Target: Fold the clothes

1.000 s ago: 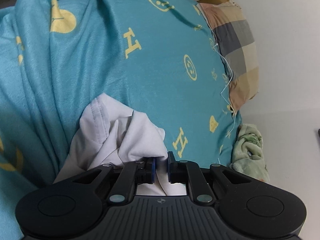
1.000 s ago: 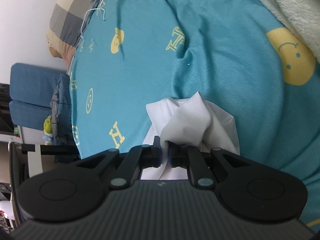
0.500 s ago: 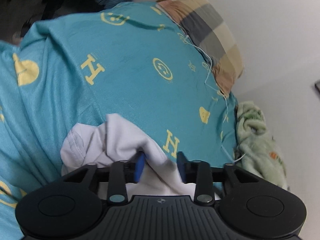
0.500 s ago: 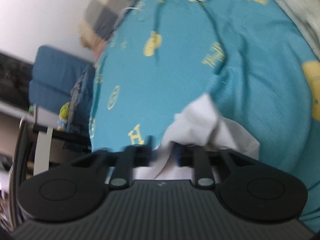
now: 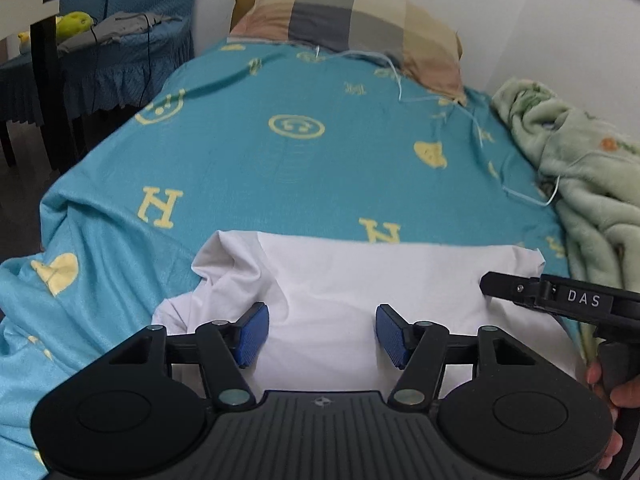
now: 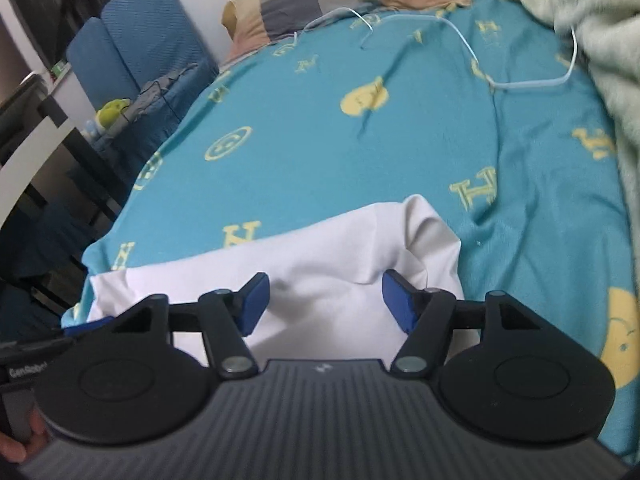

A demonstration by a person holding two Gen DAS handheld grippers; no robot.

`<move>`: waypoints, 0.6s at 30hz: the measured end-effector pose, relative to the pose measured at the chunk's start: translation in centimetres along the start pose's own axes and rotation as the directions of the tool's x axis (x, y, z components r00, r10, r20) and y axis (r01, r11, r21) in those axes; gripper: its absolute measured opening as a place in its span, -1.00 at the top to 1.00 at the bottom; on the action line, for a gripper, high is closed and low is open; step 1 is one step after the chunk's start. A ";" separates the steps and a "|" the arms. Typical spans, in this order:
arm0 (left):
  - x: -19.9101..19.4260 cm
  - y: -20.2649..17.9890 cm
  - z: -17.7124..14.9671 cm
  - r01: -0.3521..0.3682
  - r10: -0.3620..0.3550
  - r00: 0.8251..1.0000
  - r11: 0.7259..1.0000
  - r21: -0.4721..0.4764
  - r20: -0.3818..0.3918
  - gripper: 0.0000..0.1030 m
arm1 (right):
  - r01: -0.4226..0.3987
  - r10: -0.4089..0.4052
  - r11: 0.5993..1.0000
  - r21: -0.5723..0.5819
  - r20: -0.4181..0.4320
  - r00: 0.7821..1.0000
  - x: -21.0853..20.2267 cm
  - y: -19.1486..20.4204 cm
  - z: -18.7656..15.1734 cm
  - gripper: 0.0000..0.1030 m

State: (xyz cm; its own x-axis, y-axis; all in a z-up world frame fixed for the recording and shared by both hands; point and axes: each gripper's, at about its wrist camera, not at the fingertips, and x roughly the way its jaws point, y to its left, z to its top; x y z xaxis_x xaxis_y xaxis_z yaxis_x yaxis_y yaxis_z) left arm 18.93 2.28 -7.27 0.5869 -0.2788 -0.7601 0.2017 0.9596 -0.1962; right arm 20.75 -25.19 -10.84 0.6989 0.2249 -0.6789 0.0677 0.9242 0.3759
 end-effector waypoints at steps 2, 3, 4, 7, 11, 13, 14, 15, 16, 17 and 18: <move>0.4 -0.1 -0.2 -0.010 0.010 1.000 1.000 0.025 -0.008 -0.21 | 0.001 -0.001 1.000 -0.008 0.002 1.000 0.2 -0.1 -0.1 -0.27; 0.3 -0.2 -0.3 -0.015 0.015 1.000 0.999 0.036 -0.008 -0.21 | 0.007 -0.007 1.000 -0.015 0.001 1.000 0.0 0.1 0.0 -0.27; 0.1 -0.2 -0.4 -0.017 0.017 1.000 0.999 0.042 -0.009 -0.21 | 0.010 -0.010 1.000 -0.017 0.002 1.000 -0.3 0.3 0.0 -0.27; -0.5 -0.5 -0.3 -0.010 0.011 1.000 0.999 0.046 -0.011 -0.20 | 0.002 -0.001 1.000 -0.013 0.010 1.000 -1.7 1.0 -0.3 -0.28; -2.2 -1.4 -0.7 -0.016 0.015 1.000 0.997 0.070 0.017 -0.20 | 0.006 -0.005 0.999 -0.045 0.021 1.000 -3.6 2.0 -0.7 -0.28; -2.9 -1.9 -1.0 -0.020 0.018 1.000 0.996 0.083 0.023 -0.20 | 0.019 -0.018 0.997 -0.068 0.015 1.000 -4.4 2.4 -1.3 -0.28; -3.1 -2.0 -1.2 -0.020 0.019 1.000 0.996 0.086 0.020 -0.21 | 0.023 -0.022 0.997 -0.079 0.010 1.000 -4.7 2.6 -1.5 -0.28; -3.1 -2.2 -1.4 -0.021 0.020 1.000 0.996 0.092 0.016 -0.21 | 0.021 -0.021 0.996 -0.089 0.003 1.000 -4.8 2.7 -1.8 -0.28; -3.1 -2.3 -1.6 -0.024 0.023 1.000 0.994 0.103 0.012 -0.21 | 0.020 -0.021 0.995 -0.098 -0.006 1.000 -4.7 2.8 -2.0 -0.28; -2.9 -2.4 -1.7 -0.027 0.026 1.000 0.993 0.112 0.008 -0.20 | 0.019 -0.021 0.994 -0.106 -0.015 1.000 -4.6 2.8 -2.2 -0.27; -2.7 -2.5 -1.8 -0.031 0.030 1.000 0.992 0.119 0.004 -0.21 | 0.019 -0.022 0.994 -0.112 -0.025 0.999 -4.4 2.9 -2.3 -0.27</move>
State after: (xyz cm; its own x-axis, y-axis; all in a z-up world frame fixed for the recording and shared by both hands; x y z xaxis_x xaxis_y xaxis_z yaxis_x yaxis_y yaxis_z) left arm 15.39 0.72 -5.83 0.5963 -0.2498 -0.7629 0.2756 0.9563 -0.0977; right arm 16.22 -22.81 -8.28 0.6796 0.2124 -0.7022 0.0005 0.9571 0.2899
